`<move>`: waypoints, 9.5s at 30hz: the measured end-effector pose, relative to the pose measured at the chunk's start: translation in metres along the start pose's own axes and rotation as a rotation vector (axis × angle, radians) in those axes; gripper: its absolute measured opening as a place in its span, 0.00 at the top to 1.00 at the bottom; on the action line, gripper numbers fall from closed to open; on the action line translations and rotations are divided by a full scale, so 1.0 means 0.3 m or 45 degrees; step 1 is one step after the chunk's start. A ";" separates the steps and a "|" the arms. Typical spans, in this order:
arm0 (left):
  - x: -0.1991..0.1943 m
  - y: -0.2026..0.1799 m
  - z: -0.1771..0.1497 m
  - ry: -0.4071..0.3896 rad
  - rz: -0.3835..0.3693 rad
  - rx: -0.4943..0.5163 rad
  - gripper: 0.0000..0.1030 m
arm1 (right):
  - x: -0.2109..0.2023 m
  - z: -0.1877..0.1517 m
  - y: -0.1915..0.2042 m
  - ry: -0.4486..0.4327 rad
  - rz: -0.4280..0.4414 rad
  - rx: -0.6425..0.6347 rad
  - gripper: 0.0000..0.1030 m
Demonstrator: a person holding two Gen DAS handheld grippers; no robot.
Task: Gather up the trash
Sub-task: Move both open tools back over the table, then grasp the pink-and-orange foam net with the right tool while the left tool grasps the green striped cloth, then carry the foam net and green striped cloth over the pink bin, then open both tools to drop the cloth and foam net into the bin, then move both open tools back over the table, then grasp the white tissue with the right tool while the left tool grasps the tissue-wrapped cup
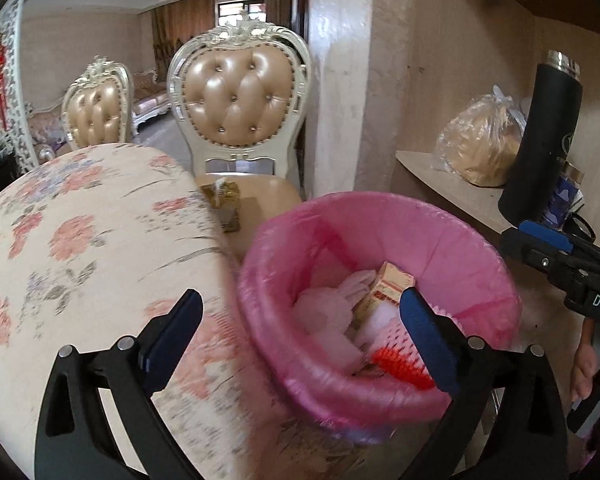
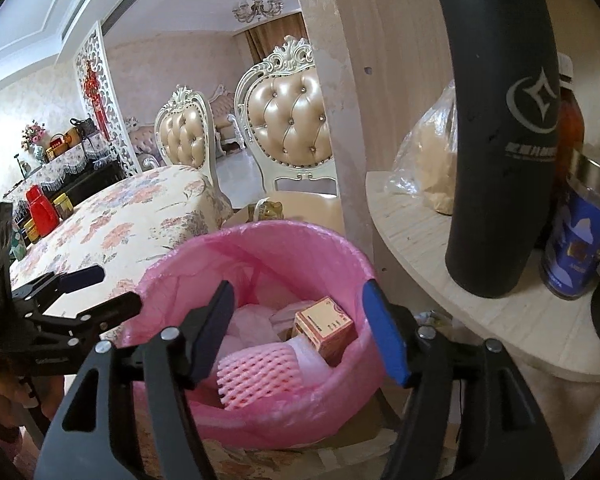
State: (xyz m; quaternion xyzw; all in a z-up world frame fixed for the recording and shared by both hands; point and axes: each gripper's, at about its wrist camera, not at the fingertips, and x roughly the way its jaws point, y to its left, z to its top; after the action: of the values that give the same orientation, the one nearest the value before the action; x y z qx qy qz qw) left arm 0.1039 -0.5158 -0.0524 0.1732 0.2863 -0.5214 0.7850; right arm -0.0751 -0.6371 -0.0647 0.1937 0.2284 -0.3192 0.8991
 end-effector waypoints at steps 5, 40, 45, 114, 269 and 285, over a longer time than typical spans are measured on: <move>-0.129 0.094 -0.029 -0.051 0.092 -0.059 0.09 | -0.006 -0.012 0.094 0.009 0.042 -0.049 0.24; -1.274 1.028 -0.926 -0.072 1.083 -0.932 0.09 | -0.059 -0.362 1.557 0.301 0.967 -0.899 0.20; -1.236 1.084 -0.937 -0.001 1.067 -0.940 0.09 | -0.057 -0.427 1.679 0.338 0.999 -1.021 0.20; -1.040 0.719 -0.821 -0.180 0.779 -0.835 0.56 | -0.092 -0.398 1.395 0.287 0.923 -0.815 0.83; -1.376 1.649 -1.020 -0.263 1.578 -1.188 0.09 | 0.263 -0.362 2.393 0.379 0.810 -0.714 0.23; -1.441 1.659 -1.078 -0.358 1.665 -1.348 0.09 | 0.528 -0.430 2.739 0.582 0.674 -0.593 0.37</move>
State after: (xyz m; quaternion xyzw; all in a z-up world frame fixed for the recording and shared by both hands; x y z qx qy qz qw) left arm 0.3472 0.1770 -0.0444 -0.1525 0.2347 0.2225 0.9339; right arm 0.5418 -0.0576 -0.0886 0.1032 0.4303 0.0344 0.8961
